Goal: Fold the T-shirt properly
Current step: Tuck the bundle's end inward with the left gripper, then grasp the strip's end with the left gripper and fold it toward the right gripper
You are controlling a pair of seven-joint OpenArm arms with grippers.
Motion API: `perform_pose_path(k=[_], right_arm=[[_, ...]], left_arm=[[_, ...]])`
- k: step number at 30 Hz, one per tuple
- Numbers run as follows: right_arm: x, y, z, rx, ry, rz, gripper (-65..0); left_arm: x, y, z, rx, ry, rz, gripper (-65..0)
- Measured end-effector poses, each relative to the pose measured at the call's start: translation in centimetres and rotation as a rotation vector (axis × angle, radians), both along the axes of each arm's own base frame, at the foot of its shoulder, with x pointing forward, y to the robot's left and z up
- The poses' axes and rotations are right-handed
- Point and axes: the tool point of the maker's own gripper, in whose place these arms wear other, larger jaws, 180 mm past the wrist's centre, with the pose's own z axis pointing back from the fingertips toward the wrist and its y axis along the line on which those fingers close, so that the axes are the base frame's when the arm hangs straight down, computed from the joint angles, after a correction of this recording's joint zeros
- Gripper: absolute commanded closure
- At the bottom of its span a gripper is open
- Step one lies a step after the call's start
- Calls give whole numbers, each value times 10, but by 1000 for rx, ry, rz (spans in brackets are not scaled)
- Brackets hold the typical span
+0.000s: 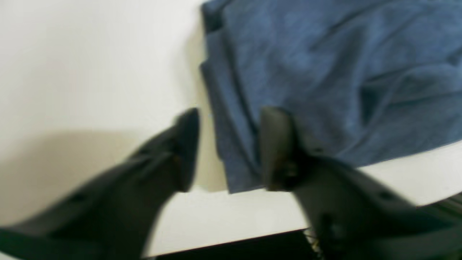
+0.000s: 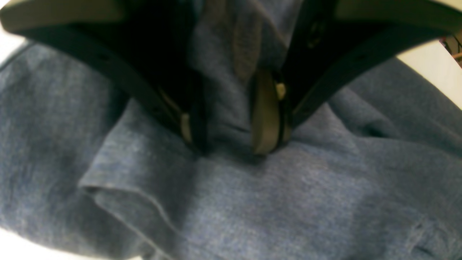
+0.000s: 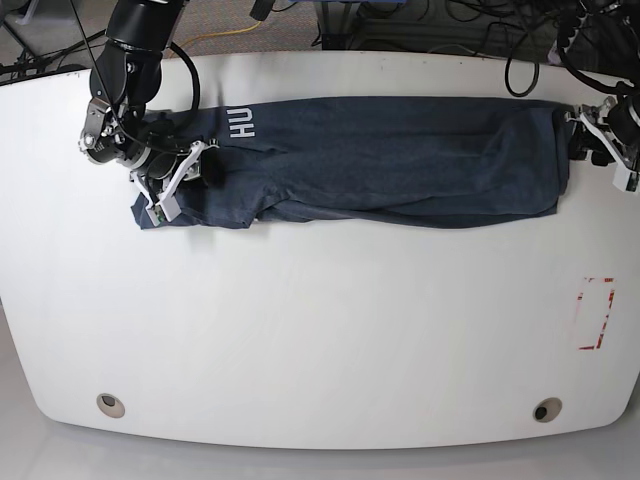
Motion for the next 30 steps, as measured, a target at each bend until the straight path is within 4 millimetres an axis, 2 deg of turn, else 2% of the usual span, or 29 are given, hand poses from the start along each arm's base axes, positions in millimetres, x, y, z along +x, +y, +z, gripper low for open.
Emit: perform_pose_path(k=[2, 5, 8, 11, 14, 16, 20, 24, 30], right_arm=[[0, 0, 0, 0, 0, 0, -195], [0, 0, 0, 0, 1, 0, -195], [0, 0, 0, -1, 1, 1, -195], [0, 0, 0, 0, 0, 1, -195], [0, 0, 0, 0, 0, 1, -195], [0, 0, 0, 1, 0, 0, -195], [0, 0, 0, 1, 0, 1, -195], [0, 1, 0, 2, 0, 0, -195], [0, 1, 0, 3, 0, 1, -195]], left_arm=[[0, 10, -3, -20, -5, 46, -415], [-1, 18, -5, -38, -4, 75, -447], [1, 18, -12, -65, 5, 91, -453], [14, 17, -15, -120, -22, 111, -453], [16, 21, -30, -187, -3, 153, -453], [9, 23, -50, -227, 60, 188, -453], [17, 10, -60, -295, 63, 172, -453], [32, -18, -61, -359, 45, 104, -450], [26, -29, -65, -377, 99, 64, -442]])
